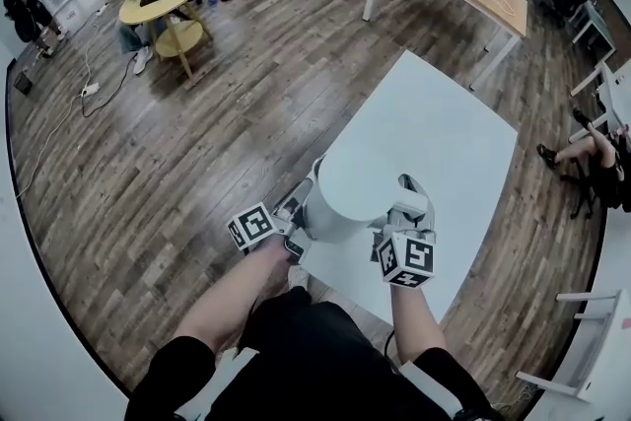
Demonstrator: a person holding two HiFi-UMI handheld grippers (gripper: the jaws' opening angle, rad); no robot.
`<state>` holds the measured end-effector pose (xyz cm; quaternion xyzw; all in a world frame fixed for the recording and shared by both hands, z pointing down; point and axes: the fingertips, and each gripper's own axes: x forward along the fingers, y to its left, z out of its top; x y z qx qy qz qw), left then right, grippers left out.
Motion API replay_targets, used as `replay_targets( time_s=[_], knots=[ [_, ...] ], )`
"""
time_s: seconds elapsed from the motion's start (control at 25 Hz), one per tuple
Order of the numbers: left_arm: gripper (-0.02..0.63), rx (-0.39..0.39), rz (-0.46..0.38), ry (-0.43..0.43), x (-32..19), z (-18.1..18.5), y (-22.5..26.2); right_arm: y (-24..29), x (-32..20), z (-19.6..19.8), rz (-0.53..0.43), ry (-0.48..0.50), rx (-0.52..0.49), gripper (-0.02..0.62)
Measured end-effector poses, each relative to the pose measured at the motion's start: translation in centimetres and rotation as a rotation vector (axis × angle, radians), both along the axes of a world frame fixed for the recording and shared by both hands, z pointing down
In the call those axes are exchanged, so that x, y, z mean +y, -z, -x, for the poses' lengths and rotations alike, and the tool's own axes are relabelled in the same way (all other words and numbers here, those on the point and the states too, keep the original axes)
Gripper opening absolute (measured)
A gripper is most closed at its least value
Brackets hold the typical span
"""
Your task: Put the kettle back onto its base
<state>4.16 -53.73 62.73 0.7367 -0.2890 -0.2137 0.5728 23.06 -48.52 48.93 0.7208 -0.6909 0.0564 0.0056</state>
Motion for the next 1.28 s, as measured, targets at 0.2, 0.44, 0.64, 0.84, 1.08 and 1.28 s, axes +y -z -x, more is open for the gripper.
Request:
replay_targets(
  time_s=[0.2,0.44,0.64,0.84,1.08,1.28],
  knots=[
    [0.221,-0.286,-0.205,0.021,-2.0,0.7,2.8,-1.2,-0.9,-0.6,0.007,-0.027,-0.013,0.006],
    [0.219,-0.189,-0.174,0.020,-2.4,0.0,3.4,-2.4,-1.7,-0.4,0.005,-0.010,0.008,0.006],
    [0.219,0.031,-0.088,0.011,-1.7,-0.4,2.9,-4.1,-1.5,0.9,0.018,0.036,0.060,0.006],
    [0.218,0.058,-0.091,0.012,-1.2,0.1,1.9,-5.3,-1.2,1.3,0.015,0.049,0.077,0.006],
    [0.218,0.072,-0.143,-0.019,-1.3,-0.1,1.9,-6.5,-1.3,1.0,0.017,0.038,0.053,0.006],
    [0.218,0.101,-0.167,-0.019,-1.1,0.1,1.7,-6.8,-1.5,1.2,0.002,0.058,0.064,0.006]
  ],
)
